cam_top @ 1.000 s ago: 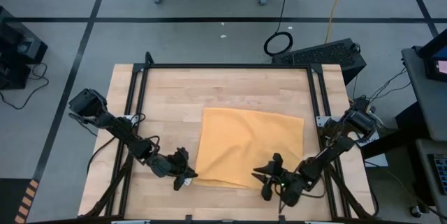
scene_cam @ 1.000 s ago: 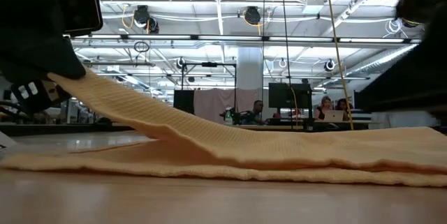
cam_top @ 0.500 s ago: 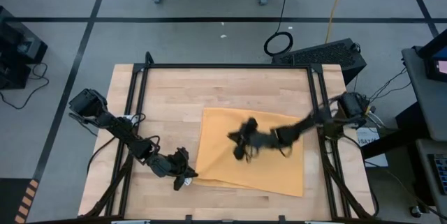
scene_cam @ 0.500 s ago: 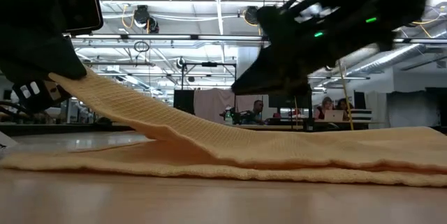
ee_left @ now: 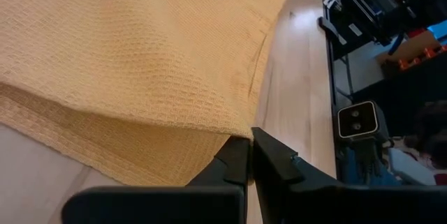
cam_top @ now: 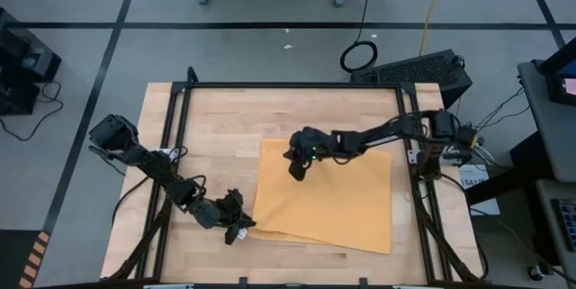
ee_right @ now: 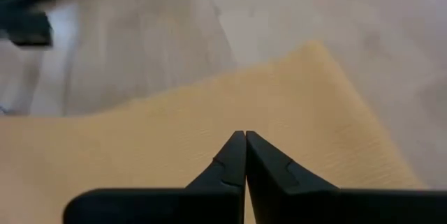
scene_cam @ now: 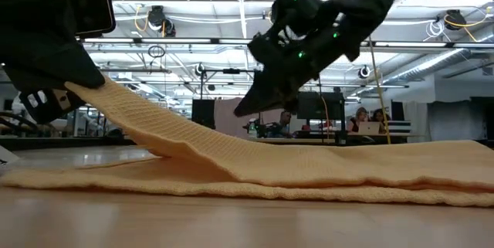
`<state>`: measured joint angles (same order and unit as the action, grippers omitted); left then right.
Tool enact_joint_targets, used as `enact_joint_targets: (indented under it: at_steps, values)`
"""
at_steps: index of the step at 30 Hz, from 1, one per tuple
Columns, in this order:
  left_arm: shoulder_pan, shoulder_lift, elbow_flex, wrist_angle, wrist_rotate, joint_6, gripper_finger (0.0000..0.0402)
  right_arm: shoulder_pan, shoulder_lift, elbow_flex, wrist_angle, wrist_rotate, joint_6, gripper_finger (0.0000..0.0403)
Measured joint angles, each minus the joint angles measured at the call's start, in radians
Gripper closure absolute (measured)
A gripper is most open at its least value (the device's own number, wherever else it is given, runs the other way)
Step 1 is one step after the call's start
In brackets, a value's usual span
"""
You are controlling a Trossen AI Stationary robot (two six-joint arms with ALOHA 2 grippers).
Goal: Roll towel
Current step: Fold the yellow towel in
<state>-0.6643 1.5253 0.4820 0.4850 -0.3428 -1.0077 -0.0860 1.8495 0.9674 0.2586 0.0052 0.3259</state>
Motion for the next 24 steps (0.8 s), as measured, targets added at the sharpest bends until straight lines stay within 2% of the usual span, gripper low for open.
enact_joint_targets:
  at_steps: [7, 11, 24]
  values:
    - [-0.022, 0.0, 0.0, 0.004, -0.003, -0.006, 0.0388, -0.001, 0.171, 0.069, 0.0, -0.034, 0.047, 0.0402]
    - [-0.04, 0.0, 0.0, 0.023, -0.002, -0.008, 0.0388, -0.001, 0.226, 0.112, 0.01, -0.033, 0.067, 0.0403]
    - [-0.086, 0.0, 0.0, 0.052, -0.002, -0.061, 0.0388, -0.001, 0.256, 0.151, 0.004, -0.009, 0.055, 0.0403]
